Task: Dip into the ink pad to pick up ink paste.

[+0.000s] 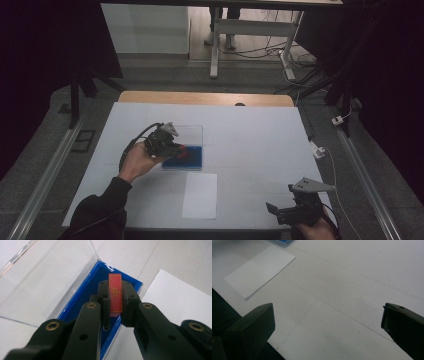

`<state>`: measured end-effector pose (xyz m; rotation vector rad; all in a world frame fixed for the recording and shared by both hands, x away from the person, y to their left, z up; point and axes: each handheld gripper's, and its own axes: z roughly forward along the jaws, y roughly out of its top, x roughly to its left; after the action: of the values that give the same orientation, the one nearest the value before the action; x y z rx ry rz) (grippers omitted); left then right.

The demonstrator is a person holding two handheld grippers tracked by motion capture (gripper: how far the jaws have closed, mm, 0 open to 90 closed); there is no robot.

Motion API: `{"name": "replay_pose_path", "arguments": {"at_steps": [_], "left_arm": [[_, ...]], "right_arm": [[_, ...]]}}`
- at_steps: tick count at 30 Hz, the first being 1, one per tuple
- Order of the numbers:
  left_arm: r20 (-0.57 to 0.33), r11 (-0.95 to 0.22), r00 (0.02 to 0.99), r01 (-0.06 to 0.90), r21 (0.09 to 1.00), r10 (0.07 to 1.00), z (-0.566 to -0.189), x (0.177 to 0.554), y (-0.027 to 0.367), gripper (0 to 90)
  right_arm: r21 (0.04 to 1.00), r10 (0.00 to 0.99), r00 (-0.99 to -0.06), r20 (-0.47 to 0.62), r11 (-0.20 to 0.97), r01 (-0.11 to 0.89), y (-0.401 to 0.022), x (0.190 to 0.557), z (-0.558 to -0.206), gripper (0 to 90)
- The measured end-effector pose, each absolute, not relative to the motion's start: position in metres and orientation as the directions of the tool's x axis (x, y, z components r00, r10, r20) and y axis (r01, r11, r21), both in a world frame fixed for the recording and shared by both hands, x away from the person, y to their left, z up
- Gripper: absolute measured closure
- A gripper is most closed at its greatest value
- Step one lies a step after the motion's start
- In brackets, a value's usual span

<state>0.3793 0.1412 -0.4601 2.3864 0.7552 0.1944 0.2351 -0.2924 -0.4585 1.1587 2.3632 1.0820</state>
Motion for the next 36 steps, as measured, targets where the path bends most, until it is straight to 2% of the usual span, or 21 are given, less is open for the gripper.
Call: {"name": "replay_pose_path", "arguments": {"at_steps": [23,36], "left_arm": [[-0.032,-0.613,0.76,0.547,0.57,0.649,-0.476,0.389,0.133,80.4],[-0.045,-0.614,0.753,0.568,0.548,0.657,-0.49,0.394,0.129,80.4]], "right_arm": [[0.734,0.768,-0.637,0.061,0.398,0.55,-0.292,0.235,-0.459,0.0],[0.734,0.768,-0.638,0.057,0.401,0.548,-0.291,0.235,-0.459,0.0]]}}
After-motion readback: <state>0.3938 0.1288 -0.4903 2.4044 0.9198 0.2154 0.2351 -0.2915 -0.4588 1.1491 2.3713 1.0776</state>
